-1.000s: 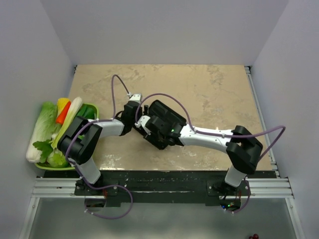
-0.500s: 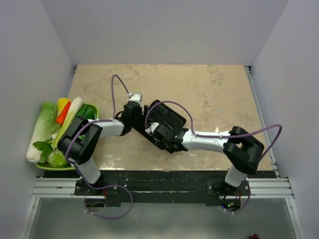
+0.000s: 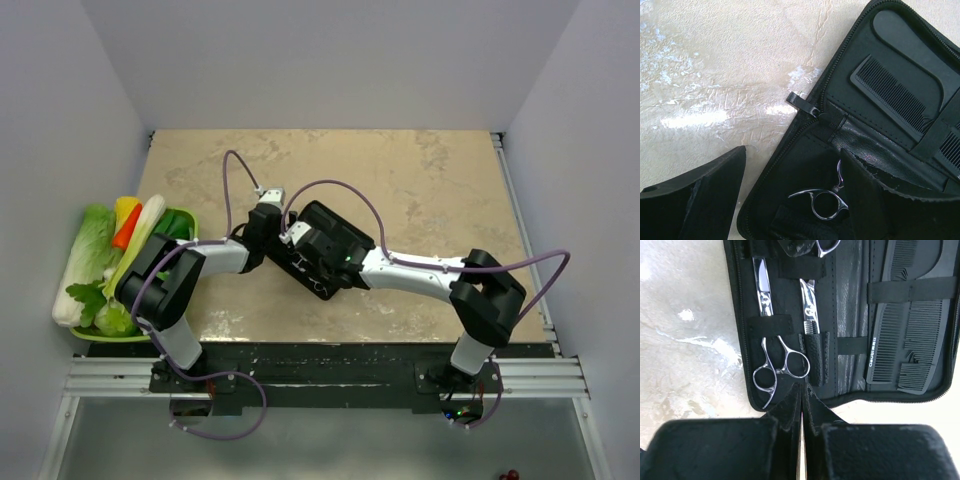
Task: Sort the hair-cutting tools
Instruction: Place the scissors in the hairdressing tool bag.
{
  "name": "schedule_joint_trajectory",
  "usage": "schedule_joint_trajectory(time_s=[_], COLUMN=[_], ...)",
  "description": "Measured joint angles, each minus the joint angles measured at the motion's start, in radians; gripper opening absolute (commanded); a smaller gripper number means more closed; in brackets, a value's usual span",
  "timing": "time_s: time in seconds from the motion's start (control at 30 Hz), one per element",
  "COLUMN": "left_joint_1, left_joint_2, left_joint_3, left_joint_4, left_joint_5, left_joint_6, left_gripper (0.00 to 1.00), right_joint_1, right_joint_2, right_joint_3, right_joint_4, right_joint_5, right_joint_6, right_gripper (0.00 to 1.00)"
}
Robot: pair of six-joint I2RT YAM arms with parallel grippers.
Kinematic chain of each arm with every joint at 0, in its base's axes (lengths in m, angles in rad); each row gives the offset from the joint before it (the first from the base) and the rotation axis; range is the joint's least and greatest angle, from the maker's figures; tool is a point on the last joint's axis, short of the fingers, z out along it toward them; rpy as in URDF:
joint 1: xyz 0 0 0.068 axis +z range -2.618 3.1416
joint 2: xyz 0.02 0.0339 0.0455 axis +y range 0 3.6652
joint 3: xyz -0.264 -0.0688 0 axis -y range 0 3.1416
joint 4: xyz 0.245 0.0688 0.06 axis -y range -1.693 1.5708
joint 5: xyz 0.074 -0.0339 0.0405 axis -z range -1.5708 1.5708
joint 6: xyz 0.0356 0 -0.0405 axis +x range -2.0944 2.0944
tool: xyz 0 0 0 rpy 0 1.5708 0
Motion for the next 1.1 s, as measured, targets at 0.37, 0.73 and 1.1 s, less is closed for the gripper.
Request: schedule_joint_trajectory(time_s=[0.37,0.73,1.1], left_joint_1=[0.0,0.0,0.0], left_joint_2=[0.0,0.0,0.0], left_joint_3=[0.0,-0.002,-0.002], left_joint_4=[0.001,0.006,0.007], left_joint_5=[0.002,0.005,0.007], left_joint_6=[0.0,0.0,0.0], left_gripper=[0.8,0.8,0.79], right_joint_1=[0.0,0.0,0.002], right_joint_2=[0.028,0.086,0.111], right_joint_3=[0.006,-0.027,-0.005], right_joint_4=[-0.012,0.0,0.014], right_joint_5=[-0.018,-0.046,-0.069], right_joint_6=[0.0,0.011,0.017], right_gripper=[0.0,0.0,0.0])
